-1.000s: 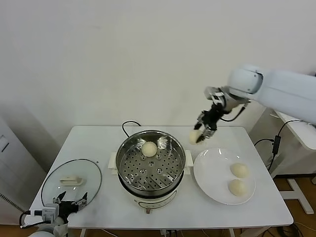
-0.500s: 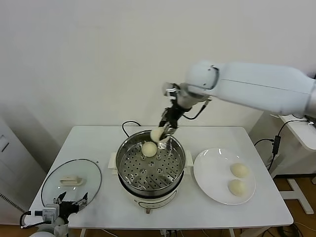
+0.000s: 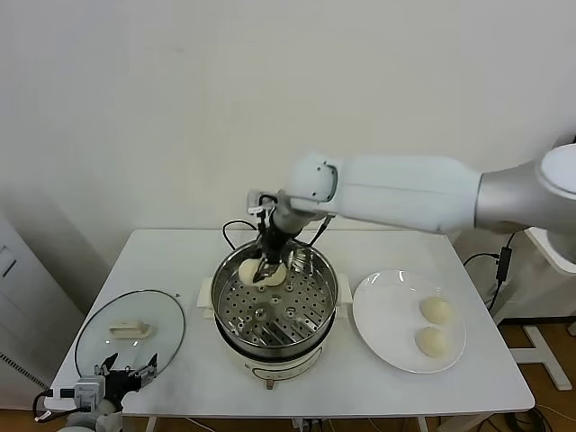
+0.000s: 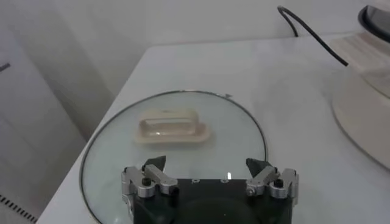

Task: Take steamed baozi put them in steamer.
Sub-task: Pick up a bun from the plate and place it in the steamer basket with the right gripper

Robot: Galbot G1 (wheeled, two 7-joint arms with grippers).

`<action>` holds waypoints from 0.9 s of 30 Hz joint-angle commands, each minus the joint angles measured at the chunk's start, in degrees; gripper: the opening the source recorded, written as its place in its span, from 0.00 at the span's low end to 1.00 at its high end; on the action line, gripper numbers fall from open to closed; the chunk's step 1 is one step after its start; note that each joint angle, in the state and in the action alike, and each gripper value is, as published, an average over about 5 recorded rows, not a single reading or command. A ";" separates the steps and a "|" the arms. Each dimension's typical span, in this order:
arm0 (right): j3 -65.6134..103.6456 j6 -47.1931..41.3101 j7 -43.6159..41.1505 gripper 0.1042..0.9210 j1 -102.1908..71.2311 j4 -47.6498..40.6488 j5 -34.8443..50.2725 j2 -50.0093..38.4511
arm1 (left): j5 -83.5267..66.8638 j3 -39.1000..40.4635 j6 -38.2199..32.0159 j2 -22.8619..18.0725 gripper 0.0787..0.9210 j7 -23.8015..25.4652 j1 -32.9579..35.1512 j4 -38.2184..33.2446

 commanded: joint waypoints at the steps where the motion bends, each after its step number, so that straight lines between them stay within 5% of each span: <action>1: 0.52 -1.75 4.37 0.44 -4.68 -0.43 -0.74 2.20 | 0.07 -0.18 -0.06 -0.07 0.88 0.01 0.25 -0.07; 18: 1.33 -3.05 8.59 0.46 -7.77 -0.88 -0.71 2.71 | 0.18 -0.44 -0.12 -0.11 0.88 -0.01 0.70 -0.27; 27: 2.17 -3.20 7.64 0.74 -5.87 -0.61 -0.08 1.63 | 0.15 -0.61 -0.18 0.06 0.88 0.00 0.78 -0.34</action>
